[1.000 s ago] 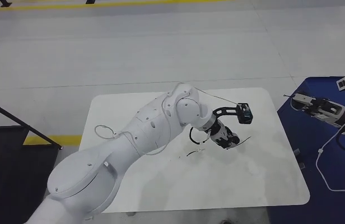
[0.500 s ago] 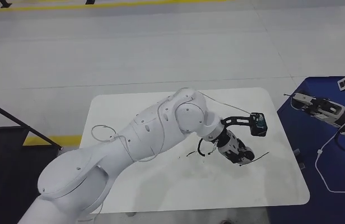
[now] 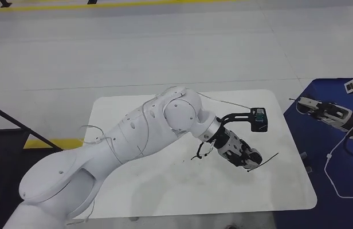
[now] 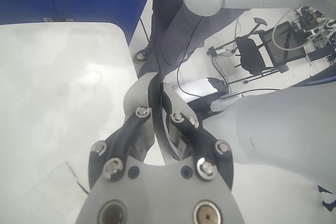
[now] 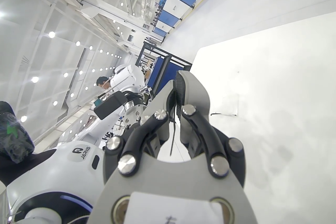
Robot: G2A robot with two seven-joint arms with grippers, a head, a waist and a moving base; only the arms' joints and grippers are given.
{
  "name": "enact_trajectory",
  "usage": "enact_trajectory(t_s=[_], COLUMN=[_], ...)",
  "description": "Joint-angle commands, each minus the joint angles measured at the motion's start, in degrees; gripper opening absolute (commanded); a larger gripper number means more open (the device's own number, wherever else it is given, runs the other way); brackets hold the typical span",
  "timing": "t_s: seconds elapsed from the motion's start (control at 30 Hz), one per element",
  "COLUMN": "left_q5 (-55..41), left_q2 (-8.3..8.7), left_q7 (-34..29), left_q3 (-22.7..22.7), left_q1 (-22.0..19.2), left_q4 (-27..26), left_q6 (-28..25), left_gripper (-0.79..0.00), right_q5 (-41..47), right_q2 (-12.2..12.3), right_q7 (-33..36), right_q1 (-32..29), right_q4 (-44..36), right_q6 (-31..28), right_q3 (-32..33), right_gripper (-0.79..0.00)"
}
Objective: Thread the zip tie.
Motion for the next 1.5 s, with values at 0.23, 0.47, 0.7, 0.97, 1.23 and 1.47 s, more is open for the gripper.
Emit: enact_trajectory(t_s=[0.23,0.47,0.7,0.97,1.23,1.47], left_q5=[11.9,12.6,12.6,12.6,-8.9,-20.9], left_q2=[0.52,1.1,1.1,1.1,0.55,-1.68], left_q7=[-6.0,-7.9,-7.9,-7.9,-15.2,-17.3], left_q3=[-1.8,-3.0,-3.0,-3.0,-9.0,-10.9], left_q1=[-5.4,-5.4,-5.4,-5.4,-2.4,-3.4], left_q4=[-12.1,-15.2,-15.2,-15.2,-14.9,-8.6], left_q6=[41.2,44.3,44.3,44.3,46.3,51.3], left_gripper=[-0.785,-0.785,-0.785,-0.785,-0.785,-0.785], right_q5=[2.1,4.6,4.6,4.6,1.7,5.3], right_q2=[1.7,2.2,2.2,2.2,2.0,2.4], right_q7=[13.0,13.0,13.0,13.0,7.5,11.3], right_q1=[-3.1,-3.6,-3.6,-3.6,-8.5,-12.4], right_q4=[0.9,0.1,0.1,0.1,-6.9,-12.5], right_q6=[2.2,2.2,2.2,2.2,-7.5,-6.1], right_q3=[0.5,0.2,0.2,0.2,2.5,4.3], right_gripper=[-0.785,-0.785,-0.785,-0.785,-0.785,-0.785])
